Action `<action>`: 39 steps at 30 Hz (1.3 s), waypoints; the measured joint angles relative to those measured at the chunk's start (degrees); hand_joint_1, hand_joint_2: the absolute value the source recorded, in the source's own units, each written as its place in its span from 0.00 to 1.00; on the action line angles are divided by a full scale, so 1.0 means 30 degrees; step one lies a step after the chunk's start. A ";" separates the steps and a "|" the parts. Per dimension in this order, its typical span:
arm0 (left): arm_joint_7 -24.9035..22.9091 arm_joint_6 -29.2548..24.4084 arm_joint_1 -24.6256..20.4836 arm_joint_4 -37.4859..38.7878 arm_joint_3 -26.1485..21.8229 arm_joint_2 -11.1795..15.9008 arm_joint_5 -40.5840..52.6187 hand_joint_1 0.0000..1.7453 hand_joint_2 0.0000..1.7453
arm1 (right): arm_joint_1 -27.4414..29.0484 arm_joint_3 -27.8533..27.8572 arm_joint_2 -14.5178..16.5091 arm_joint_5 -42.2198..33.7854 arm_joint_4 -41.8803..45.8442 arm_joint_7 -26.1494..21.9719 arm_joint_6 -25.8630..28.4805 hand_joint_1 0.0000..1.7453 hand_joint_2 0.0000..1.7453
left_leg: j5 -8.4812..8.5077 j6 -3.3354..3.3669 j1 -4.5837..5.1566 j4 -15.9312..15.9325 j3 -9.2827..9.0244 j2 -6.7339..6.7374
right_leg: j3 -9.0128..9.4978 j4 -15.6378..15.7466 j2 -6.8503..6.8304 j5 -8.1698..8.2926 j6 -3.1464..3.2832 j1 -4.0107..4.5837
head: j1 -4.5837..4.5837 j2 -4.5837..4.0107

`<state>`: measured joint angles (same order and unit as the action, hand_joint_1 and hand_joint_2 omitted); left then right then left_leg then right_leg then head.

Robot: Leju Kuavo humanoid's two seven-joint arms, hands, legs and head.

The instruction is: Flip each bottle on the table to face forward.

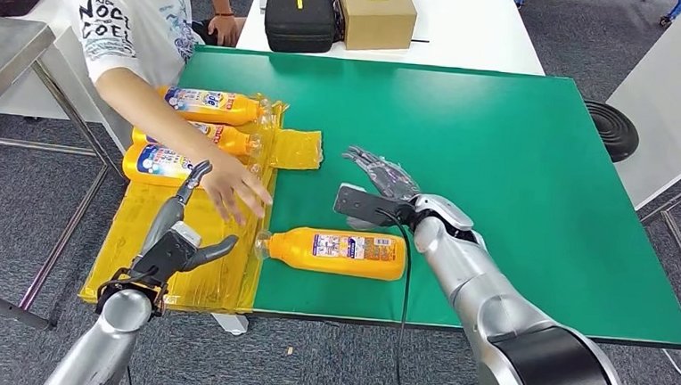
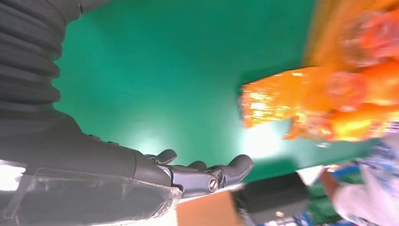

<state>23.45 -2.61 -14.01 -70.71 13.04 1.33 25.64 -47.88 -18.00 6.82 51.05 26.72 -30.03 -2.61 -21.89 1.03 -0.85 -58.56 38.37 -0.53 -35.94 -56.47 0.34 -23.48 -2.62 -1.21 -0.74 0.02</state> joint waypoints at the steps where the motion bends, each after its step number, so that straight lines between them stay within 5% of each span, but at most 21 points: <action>1: 0.0009 -0.0004 0.0019 0.0000 -0.0016 0.0000 0.0009 0.00 1.00 | 0.0084 -0.0004 0.0107 -0.0074 0.0234 -0.0094 -0.0067 0.00 1.00 | 0.0000 0.0000 0.0000 0.0000 0.0000 0.0000 | 0.0000 0.0000 0.0000 0.0000 0.0000 0.0000 | 0.0000 0.0000; 11: 0.0044 -0.0062 0.0124 -0.0016 -0.0233 0.0000 0.0015 0.00 1.00 | 0.0586 -0.0138 0.0504 -0.0327 0.1343 -0.0280 -0.0266 0.00 1.00 | 0.0001 0.0000 0.0003 0.0000 0.0001 -0.0002 | 0.0006 0.0000 0.0001 0.0002 -0.0001 -0.0003 | 0.0007 0.0000; 23: 0.0067 -0.0224 0.0656 -0.0847 -0.0891 -0.0018 -0.0117 0.00 1.00 | 0.2782 -0.2690 0.0912 -0.1435 0.3247 -0.0533 -0.1433 0.00 1.00 | -0.0003 -0.0004 -0.0016 0.0004 -0.0001 -0.0002 | -0.0010 0.0004 -0.0001 -0.0012 0.0010 0.0003 | 0.0004 0.0000; 39: -0.0016 0.0046 0.1544 -0.1667 -0.1520 0.0000 -0.0337 0.00 1.00 | 0.7613 -0.4014 -0.2255 -0.1635 0.8489 0.2232 0.0131 0.00 1.00 | -0.0018 -0.0015 -0.0004 0.0004 0.0004 -0.0005 | -0.0010 0.0009 -0.0002 -0.0015 0.0008 0.0002 | 0.0005 0.0000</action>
<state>23.40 -2.47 -9.38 -75.71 8.49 1.33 24.63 -25.04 -30.04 0.05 46.15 52.19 -23.33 -2.21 -21.95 0.99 -0.87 -58.55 38.38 -0.54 -35.97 -56.45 0.33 -23.52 -2.60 -1.20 -0.73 0.02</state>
